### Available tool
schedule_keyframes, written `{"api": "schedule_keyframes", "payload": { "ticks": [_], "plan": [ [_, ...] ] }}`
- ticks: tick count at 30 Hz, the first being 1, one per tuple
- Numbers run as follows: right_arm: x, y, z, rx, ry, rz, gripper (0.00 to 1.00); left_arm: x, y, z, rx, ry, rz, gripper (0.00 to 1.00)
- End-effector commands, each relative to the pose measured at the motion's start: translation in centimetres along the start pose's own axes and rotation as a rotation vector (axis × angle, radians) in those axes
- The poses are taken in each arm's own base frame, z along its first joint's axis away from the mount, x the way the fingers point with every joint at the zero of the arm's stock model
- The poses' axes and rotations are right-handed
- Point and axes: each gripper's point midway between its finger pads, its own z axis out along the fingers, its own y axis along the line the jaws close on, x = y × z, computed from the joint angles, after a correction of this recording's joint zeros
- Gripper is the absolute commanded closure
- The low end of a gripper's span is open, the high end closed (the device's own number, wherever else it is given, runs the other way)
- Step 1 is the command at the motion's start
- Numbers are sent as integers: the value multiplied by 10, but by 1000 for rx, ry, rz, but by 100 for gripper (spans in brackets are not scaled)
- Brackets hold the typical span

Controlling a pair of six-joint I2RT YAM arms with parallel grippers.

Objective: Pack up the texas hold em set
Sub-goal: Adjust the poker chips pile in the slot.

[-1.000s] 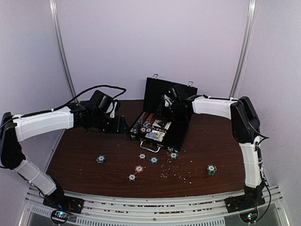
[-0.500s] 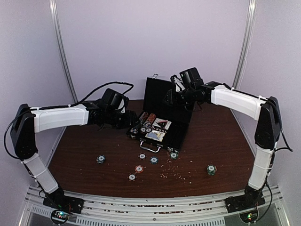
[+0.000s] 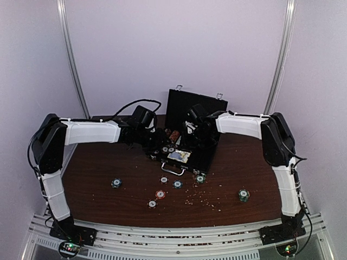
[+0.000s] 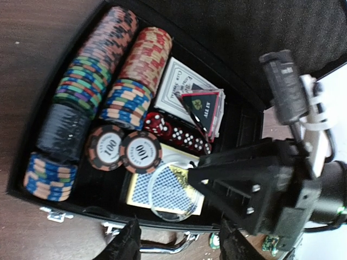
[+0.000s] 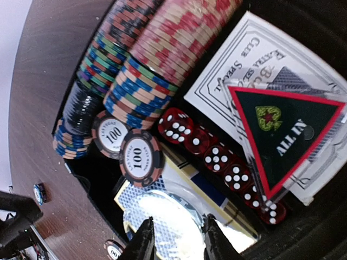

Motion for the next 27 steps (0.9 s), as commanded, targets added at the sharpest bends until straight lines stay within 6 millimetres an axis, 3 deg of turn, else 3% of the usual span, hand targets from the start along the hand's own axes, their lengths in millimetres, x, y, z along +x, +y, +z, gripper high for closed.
{"api": "schedule_keyframes", "payload": {
  "ticks": [1,9,17,27],
  "plan": [
    [-10,18,0,-68,4,44,69,-9,-28,8,106,-6,-31,50],
    [-9,17,24,-102,24,110,71,2,-11,33,60,50,-57,57],
    [-17,15,40,-118,3,159,71,-19,12,42,15,-3,-91,61],
    [-23,16,56,-149,10,182,74,-17,35,54,-22,19,-133,61]
  ]
}}
